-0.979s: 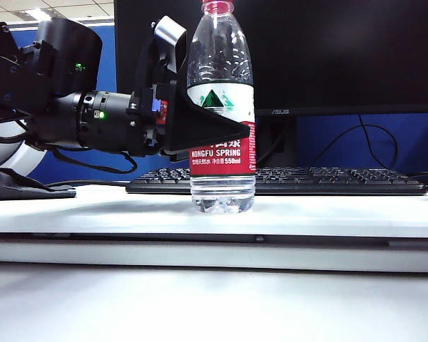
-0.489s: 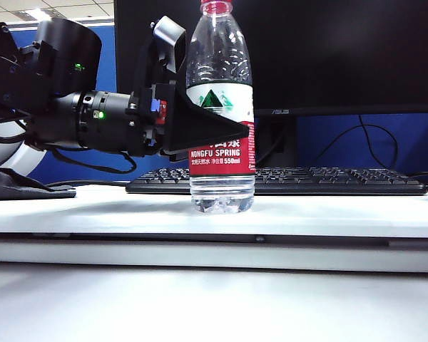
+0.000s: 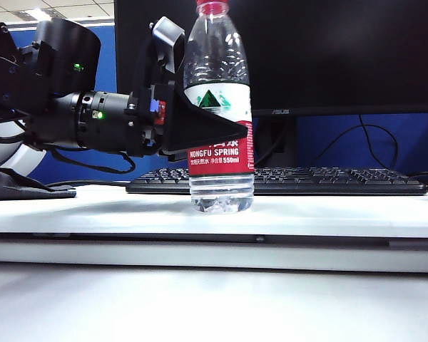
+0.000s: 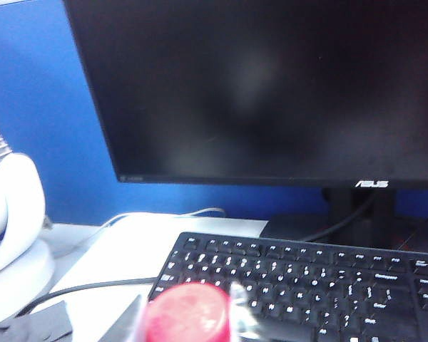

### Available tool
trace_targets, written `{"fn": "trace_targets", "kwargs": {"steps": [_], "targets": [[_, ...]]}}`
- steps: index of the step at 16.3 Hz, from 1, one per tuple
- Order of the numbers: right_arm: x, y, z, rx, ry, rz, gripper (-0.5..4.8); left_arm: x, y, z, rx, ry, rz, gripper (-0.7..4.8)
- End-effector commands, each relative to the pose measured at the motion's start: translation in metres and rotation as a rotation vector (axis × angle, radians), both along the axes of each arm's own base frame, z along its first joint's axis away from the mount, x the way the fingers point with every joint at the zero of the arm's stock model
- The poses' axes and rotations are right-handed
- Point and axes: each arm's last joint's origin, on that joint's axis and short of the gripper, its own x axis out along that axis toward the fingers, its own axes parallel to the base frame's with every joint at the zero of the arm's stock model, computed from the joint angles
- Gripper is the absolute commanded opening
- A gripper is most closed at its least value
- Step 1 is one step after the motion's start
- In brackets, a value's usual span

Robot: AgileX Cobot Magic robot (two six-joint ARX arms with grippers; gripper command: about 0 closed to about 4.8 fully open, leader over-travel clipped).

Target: Unscrew the cap from the plastic bottle on the table.

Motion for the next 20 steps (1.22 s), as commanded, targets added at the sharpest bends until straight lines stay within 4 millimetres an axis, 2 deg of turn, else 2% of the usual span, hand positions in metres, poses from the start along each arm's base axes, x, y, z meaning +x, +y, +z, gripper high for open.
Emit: {"fn": "trace_targets", "kwargs": {"steps": [1, 6, 9, 20], "targets": [[0.0003, 0.0003, -0.0002, -0.007, 0.002, 0.016, 1.47, -0.0008, 0.0005, -0.006, 0.025, 0.042, 0.008, 2.99], [0.001, 0.0, -0.0027, -0.035, 0.014, 0.014, 1.49, -0.0008, 0.0005, -0.006, 0.025, 0.041, 0.008, 2.99], [0.001, 0.0001, -0.0046, -0.058, 0.022, 0.013, 1.9, -0.0009, 0.0005, -0.0062, 0.026, 0.043, 0.008, 2.99], [0.0045, -0.0019, -0.0038, -0.052, 0.02, 0.002, 1.89, -0.0023, 0.0014, -0.0123, 0.067, 0.057, 0.004, 2.99]]}}
